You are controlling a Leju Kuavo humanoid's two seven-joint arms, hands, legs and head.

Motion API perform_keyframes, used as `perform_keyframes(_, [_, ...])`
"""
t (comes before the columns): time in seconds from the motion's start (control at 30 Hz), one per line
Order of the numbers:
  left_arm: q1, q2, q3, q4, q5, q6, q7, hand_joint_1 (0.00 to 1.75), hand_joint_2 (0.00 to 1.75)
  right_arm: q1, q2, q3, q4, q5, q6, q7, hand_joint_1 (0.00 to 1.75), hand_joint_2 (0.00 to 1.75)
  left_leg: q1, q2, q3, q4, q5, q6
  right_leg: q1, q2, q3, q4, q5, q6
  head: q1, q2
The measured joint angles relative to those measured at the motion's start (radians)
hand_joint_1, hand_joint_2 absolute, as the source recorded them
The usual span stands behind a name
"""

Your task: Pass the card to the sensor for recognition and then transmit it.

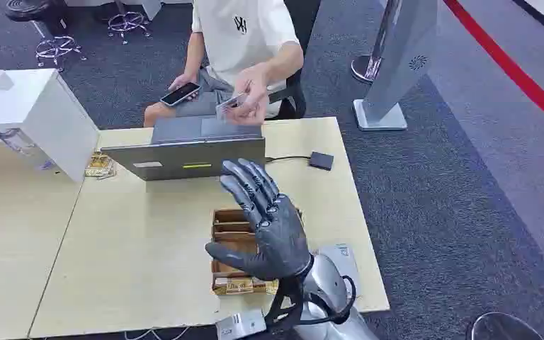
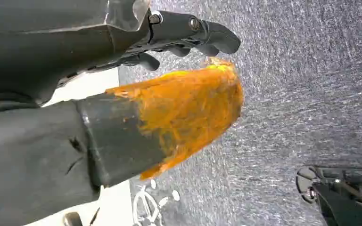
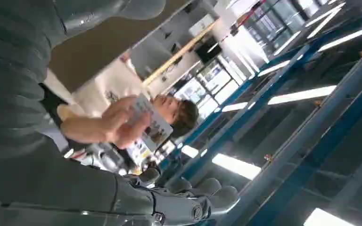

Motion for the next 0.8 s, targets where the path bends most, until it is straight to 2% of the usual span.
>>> perform_keyframes(0.17, [-0.001,0.0,0.0,0.0,-0.031,-0.003,0.001,0.0,0.0,-0.043,0.073,-0.125,0.05,0.202,0.0,-0.028,0.0,1.75,0.0,0.0,0.0,0.0,0.0,0.0,0.0,0.0,0.0,0.0,0.0,0.0,0.0,0.0])
perform_keyframes(0.3, [-0.004,0.001,0.0,0.0,-0.055,-0.014,0.003,0.0,0.0,-0.096,0.118,-0.209,0.099,0.332,0.0,-0.016,0.0,1.75,0.0,0.0,0.0,0.0,0.0,0.0,0.0,0.0,0.0,0.0,0.0,0.0,0.0,0.0])
perform_keyframes(0.6, [-0.014,0.002,0.0,0.0,-0.082,-0.026,0.01,0.0,0.0,-0.192,0.133,-0.261,0.194,0.489,0.0,0.123,0.02,1.75,0.0,0.0,0.0,0.0,0.0,0.0,0.0,0.0,0.0,0.0,0.0,0.0,0.0,0.0])
perform_keyframes(0.63, [-0.015,0.003,0.0,0.0,-0.083,-0.027,0.01,0.0,0.0,-0.2,0.133,-0.263,0.205,0.494,0.0,0.133,0.38,1.75,0.0,0.0,0.0,0.0,0.0,0.0,0.0,0.0,0.0,0.0,0.0,0.0,0.0,0.0])
perform_keyframes(0.67, [-0.015,0.003,0.0,0.0,-0.084,-0.029,0.01,0.0,0.0,-0.208,0.132,-0.263,0.216,0.5,0.0,0.143,1.68,1.75,0.0,0.0,0.0,0.0,0.0,0.0,0.0,0.0,0.0,0.0,0.0,0.0,0.0,0.0])
perform_keyframes(0.7, [-0.015,0.003,0.0,0.0,-0.086,-0.03,0.01,0.0,0.0,-0.213,0.132,-0.263,0.223,0.505,0.0,0.149,1.75,1.75,0.0,0.0,0.0,0.0,0.0,0.0,0.0,0.0,0.0,0.0,0.0,0.0,0.0,0.0])
perform_keyframes(0.8, [-0.015,0.004,0.0,0.0,-0.091,-0.032,0.01,0.0,0.0,-0.219,0.132,-0.263,0.236,0.512,0.0,0.162,1.75,1.75,0.0,0.0,0.0,0.0,0.0,0.0,0.0,0.0,0.0,0.0,0.0,0.0,0.0,0.0])
